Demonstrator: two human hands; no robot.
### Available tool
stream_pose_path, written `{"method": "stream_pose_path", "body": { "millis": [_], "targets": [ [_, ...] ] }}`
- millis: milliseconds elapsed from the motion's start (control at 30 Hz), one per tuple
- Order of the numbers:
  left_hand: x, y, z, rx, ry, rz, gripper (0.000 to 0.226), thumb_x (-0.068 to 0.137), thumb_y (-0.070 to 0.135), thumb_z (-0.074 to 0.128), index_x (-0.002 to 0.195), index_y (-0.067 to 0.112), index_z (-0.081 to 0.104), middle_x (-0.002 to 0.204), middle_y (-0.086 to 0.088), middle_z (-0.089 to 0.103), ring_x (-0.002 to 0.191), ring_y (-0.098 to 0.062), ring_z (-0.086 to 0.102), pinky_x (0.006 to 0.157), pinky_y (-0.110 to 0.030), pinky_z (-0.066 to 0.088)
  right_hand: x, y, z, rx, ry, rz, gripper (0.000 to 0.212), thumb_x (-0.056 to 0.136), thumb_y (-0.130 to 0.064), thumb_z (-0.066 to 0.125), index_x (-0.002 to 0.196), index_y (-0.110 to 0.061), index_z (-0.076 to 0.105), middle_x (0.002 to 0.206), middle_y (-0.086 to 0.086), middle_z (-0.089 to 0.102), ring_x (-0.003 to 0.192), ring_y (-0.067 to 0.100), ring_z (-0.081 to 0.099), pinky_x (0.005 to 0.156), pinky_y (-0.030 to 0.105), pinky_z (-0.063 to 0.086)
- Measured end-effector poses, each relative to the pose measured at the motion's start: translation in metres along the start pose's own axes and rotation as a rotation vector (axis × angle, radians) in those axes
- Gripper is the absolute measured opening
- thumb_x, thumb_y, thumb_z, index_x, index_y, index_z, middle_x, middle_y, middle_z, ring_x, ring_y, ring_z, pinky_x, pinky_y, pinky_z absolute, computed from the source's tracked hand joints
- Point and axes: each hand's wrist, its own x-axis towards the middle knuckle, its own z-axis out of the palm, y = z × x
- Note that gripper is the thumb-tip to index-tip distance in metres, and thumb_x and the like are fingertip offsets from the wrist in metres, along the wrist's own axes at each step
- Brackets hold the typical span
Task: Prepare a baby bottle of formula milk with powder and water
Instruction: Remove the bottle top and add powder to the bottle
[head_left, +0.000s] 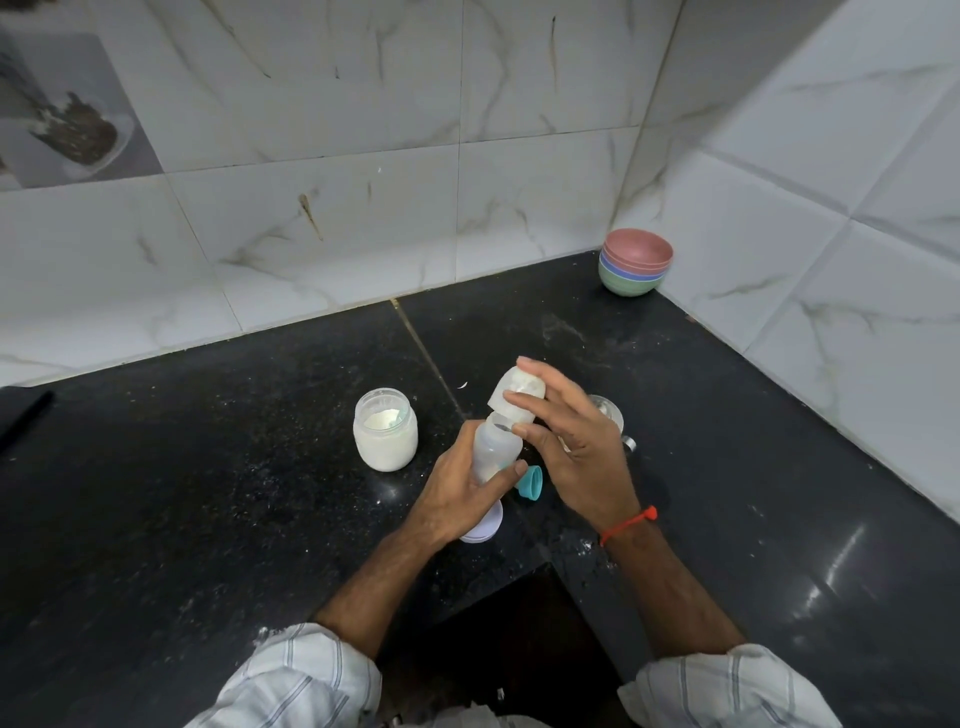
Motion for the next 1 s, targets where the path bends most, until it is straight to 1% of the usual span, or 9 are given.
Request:
{"method": "stream_pose_path", "body": {
  "millis": [133, 267, 367, 467, 567, 700, 800, 933, 1000],
  "targets": [
    [-0.0002, 0.0006, 0.0002, -0.004, 0.002, -0.001, 0.056, 0.084, 0.062, 0.069, 0.13, 0.04, 0.046, 0.123, 0.013, 0.066, 0.111, -0.007, 0.067, 0.094, -0.043, 0.06, 0.0009, -0.002, -0.001, 0.036, -0.049, 0.006, 0.034, 0.094, 0.007, 0.067, 0.126, -0.005, 0.072, 0.154, 0.005, 0.052, 0.144, 0.019, 0.049, 0.114, 0.043, 0.048],
    [-0.0014, 0.0015, -0.0002, 0.009, -0.004, -0.002, 0.056, 0.084, 0.064, 0.069, 0.129, 0.042, 0.045, 0.125, 0.013, 0.065, 0.113, -0.007, 0.066, 0.096, -0.043, 0.059, -0.0004, -0.0012, -0.0005, 0.01, 0.035, -0.007, 0.034, 0.094, 0.006, 0.068, 0.126, -0.005, 0.072, 0.153, 0.007, 0.053, 0.144, 0.019, 0.049, 0.114, 0.039, 0.048],
    [-0.0017, 0.0022, -0.0003, 0.004, 0.0, -0.005, 0.052, 0.086, 0.06, 0.07, 0.128, 0.04, 0.047, 0.122, 0.012, 0.067, 0.11, -0.006, 0.067, 0.094, -0.043, 0.06, -0.0008, -0.003, -0.0012, 0.044, -0.03, 0.005, 0.035, 0.094, 0.006, 0.068, 0.125, -0.007, 0.072, 0.154, 0.004, 0.053, 0.144, 0.018, 0.05, 0.114, 0.04, 0.048],
    [-0.002, 0.0023, -0.0004, 0.009, -0.007, -0.003, 0.057, 0.084, 0.063, 0.069, 0.131, 0.039, 0.046, 0.126, 0.013, 0.065, 0.114, -0.007, 0.066, 0.096, -0.044, 0.059, -0.0024, -0.0044, -0.0017, -0.003, 0.047, -0.026, 0.035, 0.093, 0.008, 0.069, 0.125, -0.006, 0.072, 0.152, 0.004, 0.053, 0.143, 0.017, 0.05, 0.114, 0.033, 0.046],
    [-0.0021, 0.0019, -0.0002, 0.005, -0.005, -0.01, 0.061, 0.084, 0.062, 0.069, 0.133, 0.034, 0.047, 0.126, 0.01, 0.066, 0.113, -0.009, 0.066, 0.095, -0.044, 0.059, -0.0007, -0.0044, -0.0024, 0.036, -0.058, 0.006, 0.034, 0.094, 0.006, 0.067, 0.125, -0.008, 0.072, 0.155, 0.002, 0.052, 0.144, 0.016, 0.049, 0.115, 0.038, 0.047],
    [-0.0035, 0.0029, 0.0007, 0.013, -0.017, -0.011, 0.06, 0.084, 0.063, 0.068, 0.133, 0.037, 0.045, 0.128, 0.011, 0.064, 0.116, -0.009, 0.064, 0.098, -0.043, 0.058, -0.0035, -0.0047, -0.0011, 0.037, 0.032, 0.007, 0.032, 0.094, 0.008, 0.067, 0.123, -0.004, 0.073, 0.153, 0.005, 0.053, 0.144, 0.019, 0.049, 0.113, 0.042, 0.048],
    [-0.0038, 0.0031, 0.0008, 0.006, -0.012, -0.009, 0.059, 0.085, 0.06, 0.07, 0.133, 0.033, 0.047, 0.126, 0.009, 0.065, 0.114, -0.009, 0.065, 0.096, -0.043, 0.059, -0.0038, -0.0038, -0.0007, 0.087, -0.053, 0.037, 0.032, 0.094, 0.008, 0.066, 0.123, -0.005, 0.073, 0.154, 0.004, 0.052, 0.145, 0.019, 0.049, 0.115, 0.047, 0.047],
    [-0.0048, 0.0021, 0.001, 0.017, -0.006, -0.004, 0.059, 0.083, 0.065, 0.068, 0.131, 0.04, 0.045, 0.127, 0.011, 0.064, 0.116, -0.01, 0.064, 0.097, -0.043, 0.058, -0.0071, -0.0038, -0.0009, 0.074, 0.045, 0.034, 0.031, 0.094, 0.008, 0.066, 0.123, -0.003, 0.072, 0.154, 0.008, 0.052, 0.146, 0.021, 0.047, 0.115, 0.048, 0.047],
    [-0.004, 0.0014, 0.0007, 0.012, 0.0, -0.006, 0.057, 0.083, 0.064, 0.069, 0.129, 0.04, 0.045, 0.125, 0.011, 0.065, 0.114, -0.01, 0.065, 0.096, -0.043, 0.059, -0.006, -0.0012, -0.0006, 0.12, -0.011, 0.066, 0.031, 0.095, 0.008, 0.065, 0.123, -0.003, 0.072, 0.155, 0.006, 0.051, 0.147, 0.022, 0.047, 0.114, 0.053, 0.047]
  ]
}}
